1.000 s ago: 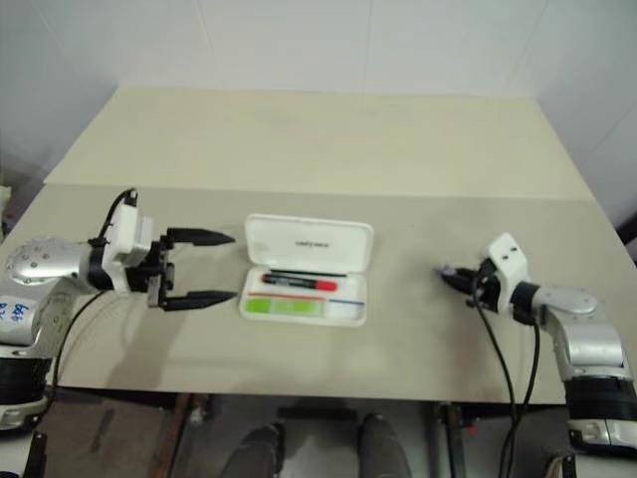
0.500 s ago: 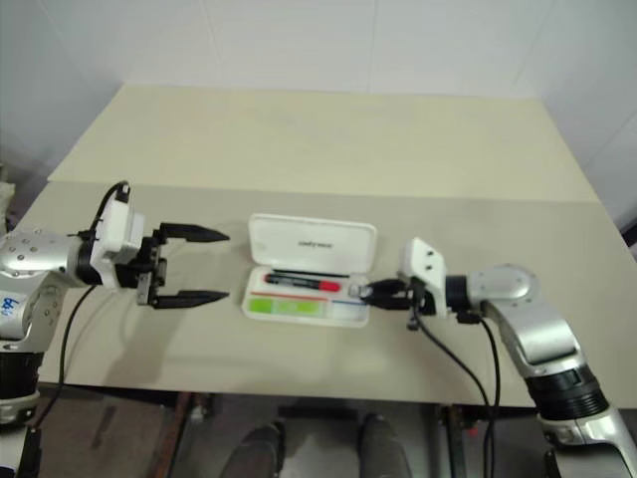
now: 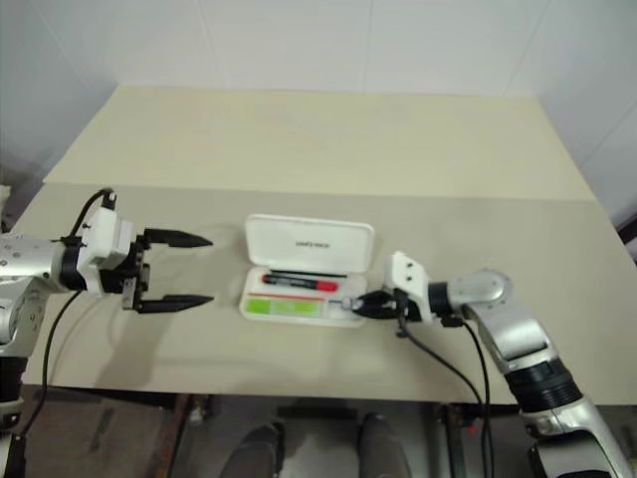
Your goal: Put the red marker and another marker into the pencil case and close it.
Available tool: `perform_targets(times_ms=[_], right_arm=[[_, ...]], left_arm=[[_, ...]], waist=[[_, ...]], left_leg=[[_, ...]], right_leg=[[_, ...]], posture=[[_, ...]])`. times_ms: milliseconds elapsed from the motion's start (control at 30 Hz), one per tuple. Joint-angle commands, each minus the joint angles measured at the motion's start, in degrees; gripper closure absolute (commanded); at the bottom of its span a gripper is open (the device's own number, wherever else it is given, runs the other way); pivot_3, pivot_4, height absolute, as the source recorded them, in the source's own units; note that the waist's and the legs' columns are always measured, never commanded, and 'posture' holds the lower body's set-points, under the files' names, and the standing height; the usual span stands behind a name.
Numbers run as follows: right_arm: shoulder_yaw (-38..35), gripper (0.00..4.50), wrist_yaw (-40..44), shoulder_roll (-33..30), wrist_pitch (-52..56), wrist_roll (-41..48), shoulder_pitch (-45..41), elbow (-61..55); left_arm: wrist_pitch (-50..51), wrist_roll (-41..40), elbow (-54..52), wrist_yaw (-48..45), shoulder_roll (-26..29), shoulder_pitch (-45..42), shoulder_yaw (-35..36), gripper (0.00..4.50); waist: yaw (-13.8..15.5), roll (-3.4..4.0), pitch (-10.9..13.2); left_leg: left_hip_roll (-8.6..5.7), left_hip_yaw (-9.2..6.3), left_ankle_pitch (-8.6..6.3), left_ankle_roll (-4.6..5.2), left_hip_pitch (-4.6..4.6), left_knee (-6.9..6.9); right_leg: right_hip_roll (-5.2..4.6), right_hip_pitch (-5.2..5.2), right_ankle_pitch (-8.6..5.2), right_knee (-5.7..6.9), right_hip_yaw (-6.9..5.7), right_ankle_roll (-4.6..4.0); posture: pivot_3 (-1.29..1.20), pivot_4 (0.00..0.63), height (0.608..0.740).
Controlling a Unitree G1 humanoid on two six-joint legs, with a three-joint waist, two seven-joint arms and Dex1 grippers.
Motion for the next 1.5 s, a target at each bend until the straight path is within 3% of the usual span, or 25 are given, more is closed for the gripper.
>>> perform_targets(times_ms=[33, 367, 767, 933, 1067, 1333, 1500], right_arm=[[0.13, 4.16, 0.3, 0.44, -0.22, -0.3, -1.39, -0.52], [1.1, 4.16, 0.9, 1.43, 0.12, -1.74, -2.04, 2.08], [-2.92, 0.09, 1.06, 1.55, 3.51, 3.39, -4.5, -3.62], [-10.22, 0.03, -0.42, -1.08, 10.25, 11.06, -3.56, -12.74], [-16.57, 0.03, -2.68, -4.81, 12.82, 13.98, 2.45, -18.74], [-28.45, 0.03, -5.62, -9.11, 8.04, 13.96, 12.95, -19.49], [-30.19, 0.0, -7.32, -9.65, 6.66, 13.76, 14.41, -19.38]], left_arm=[[-0.18, -0.42, -1.34, 0.63, -0.07, -0.31, 0.8, 0.0], [-0.22, -0.22, -1.57, 1.29, -0.75, -0.91, 0.24, 0.0], [-0.31, 0.16, -1.0, 1.35, -1.27, -2.05, -0.42, 0.0], [-0.3, -0.02, -1.16, 1.55, -1.43, -1.64, -0.37, 0.0], [0.1, -0.57, -1.23, 2.03, -1.6, -0.97, 0.03, 0.0], [-0.38, -0.7, 0.54, 2.83, -3.43, -2.15, -0.17, 0.0], [-1.12, -0.95, 2.21, 1.61, -4.37, -2.97, -0.24, 1.26]], waist=[[0.06, 0.0, 0.0], [0.07, 0.0, 0.0], [0.03, -0.01, 0.0], [0.15, 0.0, 0.0], [0.53, -0.05, -0.03], [0.07, -0.05, -0.03], [0.09, -0.05, -0.03]], left_leg=[[0.0, 0.0, 0.0, 0.0, 0.0, 0.0], [0.0, 0.0, 0.0, 0.0, 0.0, 0.01], [0.0, -0.01, 0.0, 0.0, 0.03, 0.02], [0.0, -0.02, 0.0, 0.0, -0.01, 0.0], [0.0, -0.04, -0.01, 0.0, -0.05, -0.01], [0.0, -0.01, -0.01, 0.01, -0.05, 0.02], [0.01, 0.01, 0.0, 0.01, -0.01, 0.03]], right_leg=[[0.0, 0.0, 0.0, 0.01, 0.0, 0.0], [0.0, 0.0, 0.0, 0.01, 0.0, 0.0], [0.0, 0.0, 0.0, 0.09, 0.0, 0.0], [0.0, -0.03, -0.01, 0.08, -0.01, -0.01], [0.0, -0.03, -0.02, 0.04, -0.02, -0.01], [0.0, -0.02, -0.03, 0.0, -0.03, 0.0], [0.0, -0.02, -0.05, 0.02, -0.02, -0.03]], posture=[[0.0, 0.15, 0.74], [0.0, 0.15, 0.74], [0.0, 0.15, 0.74], [0.0, 0.15, 0.74], [0.0, 0.15, 0.74], [0.0, 0.15, 0.74], [0.0, 0.15, 0.74]])
